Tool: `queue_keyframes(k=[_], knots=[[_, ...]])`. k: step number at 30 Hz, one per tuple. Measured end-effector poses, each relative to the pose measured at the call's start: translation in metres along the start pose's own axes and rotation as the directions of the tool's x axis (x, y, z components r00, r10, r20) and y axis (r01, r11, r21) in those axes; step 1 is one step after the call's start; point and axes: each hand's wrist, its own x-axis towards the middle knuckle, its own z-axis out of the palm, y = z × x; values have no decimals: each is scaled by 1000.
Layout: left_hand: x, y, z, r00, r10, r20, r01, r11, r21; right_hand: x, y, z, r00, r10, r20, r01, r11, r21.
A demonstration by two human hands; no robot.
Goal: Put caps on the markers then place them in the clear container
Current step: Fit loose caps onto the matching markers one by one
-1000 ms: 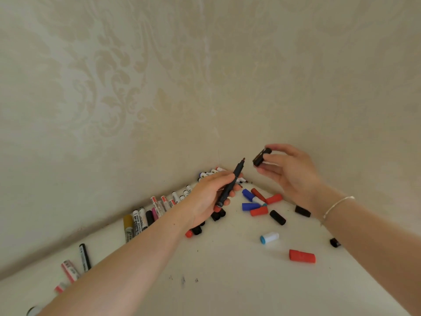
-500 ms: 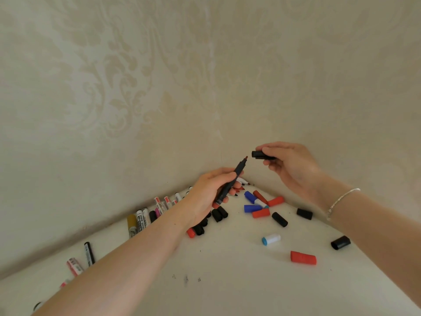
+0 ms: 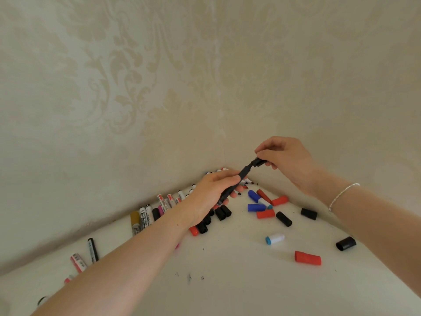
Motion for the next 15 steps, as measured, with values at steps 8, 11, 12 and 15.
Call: queue_keyframes(k=[8,11,12,15], knots=[[1,3,-2,1000,5,-9,-5,999,34,0,3,-3,998,36,-56,-33,998,50],[1,3,-1,1000,2,-1,-2,1000,15,-1,6,-1,998,31,-59,-27,997,67],[1,2,-1,1000,4,4,-4,1000,14,-1,6,-1,997,32,-68,-27,997,75],[3,-1,0,1000,-4,15,4,1000,30,0,7,-1,998,32,-48,-29,997,67]])
